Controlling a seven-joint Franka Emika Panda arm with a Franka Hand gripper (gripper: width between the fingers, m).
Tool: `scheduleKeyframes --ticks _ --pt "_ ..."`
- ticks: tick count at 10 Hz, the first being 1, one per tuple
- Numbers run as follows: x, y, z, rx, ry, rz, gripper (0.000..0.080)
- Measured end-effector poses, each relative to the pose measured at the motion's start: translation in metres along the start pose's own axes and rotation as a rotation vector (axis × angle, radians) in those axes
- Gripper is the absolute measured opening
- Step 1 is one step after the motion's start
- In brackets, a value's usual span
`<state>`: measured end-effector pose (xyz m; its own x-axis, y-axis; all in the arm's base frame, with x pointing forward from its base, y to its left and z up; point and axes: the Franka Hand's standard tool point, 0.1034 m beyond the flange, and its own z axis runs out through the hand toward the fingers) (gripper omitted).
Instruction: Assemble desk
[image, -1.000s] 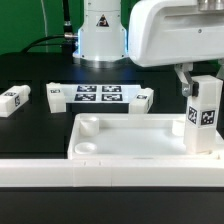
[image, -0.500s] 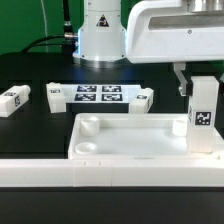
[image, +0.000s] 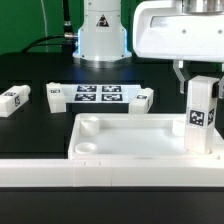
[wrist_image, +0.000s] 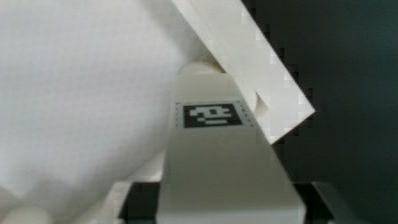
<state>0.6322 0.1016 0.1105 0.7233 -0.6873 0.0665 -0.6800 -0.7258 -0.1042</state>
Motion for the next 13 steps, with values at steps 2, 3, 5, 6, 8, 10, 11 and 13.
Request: scheduleKeyframes --ticks 2,3,5,6,8,10,11,13 --pt "0.000 0.001 0.000 -0.009 -0.008 0.071 0.0291" --pt "0.000 0.001 0.000 -0.008 -0.007 0.061 0.0291" --pt "0.000 0.001 -0.001 -0.009 -0.009 -0.018 0.0500" --pt "-0.001 0.000 -0.002 -0.016 -0.016 -0.053 0.0500" --pt "0.003 -0.006 -0.008 -0.013 -0.019 -0.333 0.0641" --pt "0.008 -0.007 -0.011 -0.008 -0.017 -0.544 0.0649" --pt "0.008 -0.007 -0.010 -0.008 -0.018 -0.657 0.0649" --pt "0.006 -0.006 -0.009 -0.009 -0.021 -0.825 0.0649"
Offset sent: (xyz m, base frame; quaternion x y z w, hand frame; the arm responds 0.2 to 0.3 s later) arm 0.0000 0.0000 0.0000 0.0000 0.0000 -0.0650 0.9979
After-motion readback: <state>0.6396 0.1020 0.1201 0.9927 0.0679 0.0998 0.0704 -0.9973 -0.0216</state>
